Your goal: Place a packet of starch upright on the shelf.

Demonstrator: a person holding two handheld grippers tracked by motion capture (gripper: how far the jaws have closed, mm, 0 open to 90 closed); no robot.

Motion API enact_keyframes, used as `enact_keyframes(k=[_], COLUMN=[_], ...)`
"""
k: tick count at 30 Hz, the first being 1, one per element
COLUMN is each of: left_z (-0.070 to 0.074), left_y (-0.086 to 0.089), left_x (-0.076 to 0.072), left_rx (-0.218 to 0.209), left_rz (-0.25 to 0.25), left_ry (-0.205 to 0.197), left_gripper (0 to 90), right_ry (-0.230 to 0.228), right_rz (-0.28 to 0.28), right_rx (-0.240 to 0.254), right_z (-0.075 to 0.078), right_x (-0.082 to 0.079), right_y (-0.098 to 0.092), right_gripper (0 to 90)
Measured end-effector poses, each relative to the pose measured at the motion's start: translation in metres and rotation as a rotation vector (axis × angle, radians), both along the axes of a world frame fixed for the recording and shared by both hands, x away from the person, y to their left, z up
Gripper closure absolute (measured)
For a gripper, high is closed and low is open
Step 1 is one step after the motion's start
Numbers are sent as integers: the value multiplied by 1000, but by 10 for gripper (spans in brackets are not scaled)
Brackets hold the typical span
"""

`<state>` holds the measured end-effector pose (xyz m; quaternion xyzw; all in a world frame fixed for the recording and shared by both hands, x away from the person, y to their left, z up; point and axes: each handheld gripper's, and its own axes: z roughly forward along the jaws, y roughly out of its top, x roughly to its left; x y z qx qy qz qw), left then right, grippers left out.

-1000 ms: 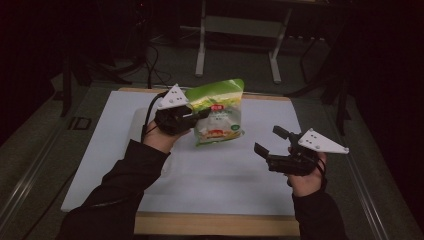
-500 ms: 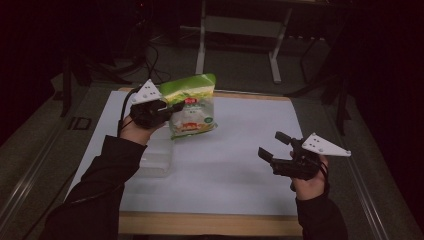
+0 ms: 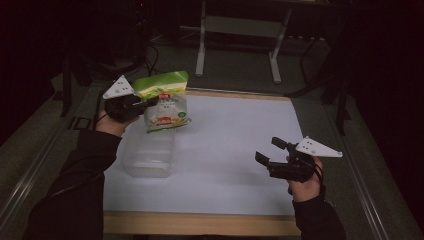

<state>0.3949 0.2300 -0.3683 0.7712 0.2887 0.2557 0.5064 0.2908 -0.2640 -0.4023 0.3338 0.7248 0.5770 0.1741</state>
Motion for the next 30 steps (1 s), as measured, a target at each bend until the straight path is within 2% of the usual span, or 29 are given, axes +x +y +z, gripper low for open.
enact_keyframes(k=[3, 9, 13, 19, 21, 24, 30], left_z=[-2, -4, -11, -28, -34, -40, -38], left_y=[9, 23, 30, 38, 40, 44, 52], left_x=[8, 28, 40, 53, 55, 55, 50], left_rx=[6, 15, 14, -1, 5, -13, -10], left_rz=[4, -15, -7, -18, -23, -34, -48], left_ry=[1, -30, -42, -17, -10, 6, 22], left_gripper=[814, 814, 813, 813, 814, 813, 814], right_ry=[13, 35, 50, 64, 67, 75, 73], right_rz=[2, 10, 7, 3, 0, 0, 0], right_rx=[8, 2, 4, 15, 13, 18, 16], right_z=[0, -5, -8, -9, -10, -10, -10], right_x=[1, 2, 3, 4, 5, 5, 6], right_y=[1, 4, 4, 3, 2, 1, 3], right_gripper=[148, 148, 148, 149, 149, 150, 149])
